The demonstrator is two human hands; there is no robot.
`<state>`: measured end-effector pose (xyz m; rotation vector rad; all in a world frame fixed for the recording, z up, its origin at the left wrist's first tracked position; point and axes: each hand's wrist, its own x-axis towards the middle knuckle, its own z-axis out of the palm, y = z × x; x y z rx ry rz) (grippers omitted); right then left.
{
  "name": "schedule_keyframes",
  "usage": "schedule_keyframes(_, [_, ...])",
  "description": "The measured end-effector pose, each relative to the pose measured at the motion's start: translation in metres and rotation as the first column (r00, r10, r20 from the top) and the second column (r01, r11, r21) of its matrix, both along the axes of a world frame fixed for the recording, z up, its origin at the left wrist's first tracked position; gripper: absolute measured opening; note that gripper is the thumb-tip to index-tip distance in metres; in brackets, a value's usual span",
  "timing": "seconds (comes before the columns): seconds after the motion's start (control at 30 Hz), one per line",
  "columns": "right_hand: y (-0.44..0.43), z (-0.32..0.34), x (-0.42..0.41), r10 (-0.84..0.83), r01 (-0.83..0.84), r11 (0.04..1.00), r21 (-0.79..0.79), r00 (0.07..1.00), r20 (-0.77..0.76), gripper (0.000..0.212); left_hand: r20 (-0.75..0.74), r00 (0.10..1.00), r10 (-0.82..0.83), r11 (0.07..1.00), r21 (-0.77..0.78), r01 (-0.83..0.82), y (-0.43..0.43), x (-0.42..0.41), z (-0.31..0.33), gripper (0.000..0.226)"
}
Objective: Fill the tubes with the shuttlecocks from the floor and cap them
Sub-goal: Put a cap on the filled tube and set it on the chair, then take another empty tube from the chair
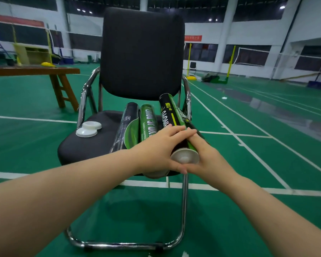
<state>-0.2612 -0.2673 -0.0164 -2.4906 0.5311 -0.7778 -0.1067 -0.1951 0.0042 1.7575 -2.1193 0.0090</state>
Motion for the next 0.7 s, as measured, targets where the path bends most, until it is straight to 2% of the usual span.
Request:
schedule_keyframes(0.13, [-0.003, -0.005, 0.006, -0.076, 0.065, 0.991, -0.114, 0.993, -0.093, 0.076, 0.168, 0.983, 0.073, 0.997, -0.048, -0.066, 0.005, 0.007, -0.008, 0.100])
schedule_keyframes(0.27, [-0.003, -0.009, 0.009, -0.144, 0.070, 0.962, -0.266, 0.952, -0.272, 0.091, 0.245, 0.956, 0.159, 0.987, -0.019, -0.159, 0.014, 0.019, -0.022, 0.101])
schedule_keyframes(0.4, [0.004, -0.011, 0.015, -0.272, 0.099, 0.894, -0.437, 0.895, -0.354, 0.090, 0.298, 0.931, 0.210, 0.972, 0.034, -0.231, 0.022, 0.025, -0.021, 0.105])
schedule_keyframes(0.5, [0.010, -0.009, 0.017, -0.333, 0.139, 0.873, -0.467, 0.870, -0.364, 0.092, 0.280, 0.929, 0.243, 0.959, 0.074, -0.273, 0.028, 0.027, -0.020, 0.106])
schedule_keyframes(0.57, [0.022, -0.005, 0.022, -0.347, 0.149, 0.864, -0.481, 0.868, -0.354, 0.101, 0.235, 0.942, 0.241, 0.963, 0.064, -0.263, 0.029, 0.029, -0.023, 0.099])
schedule_keyframes(0.63, [0.038, -0.007, 0.032, -0.393, 0.143, 0.773, -0.618, 0.873, -0.289, 0.113, 0.233, 0.948, 0.216, 0.974, 0.016, -0.226, 0.029, 0.029, -0.023, 0.085])
schedule_keyframes(0.7, [0.049, -0.020, 0.045, -0.423, 0.199, 0.684, -0.702, 0.892, -0.160, 0.124, 0.175, 0.958, 0.228, 0.972, 0.011, -0.233, 0.030, 0.030, -0.019, 0.077])
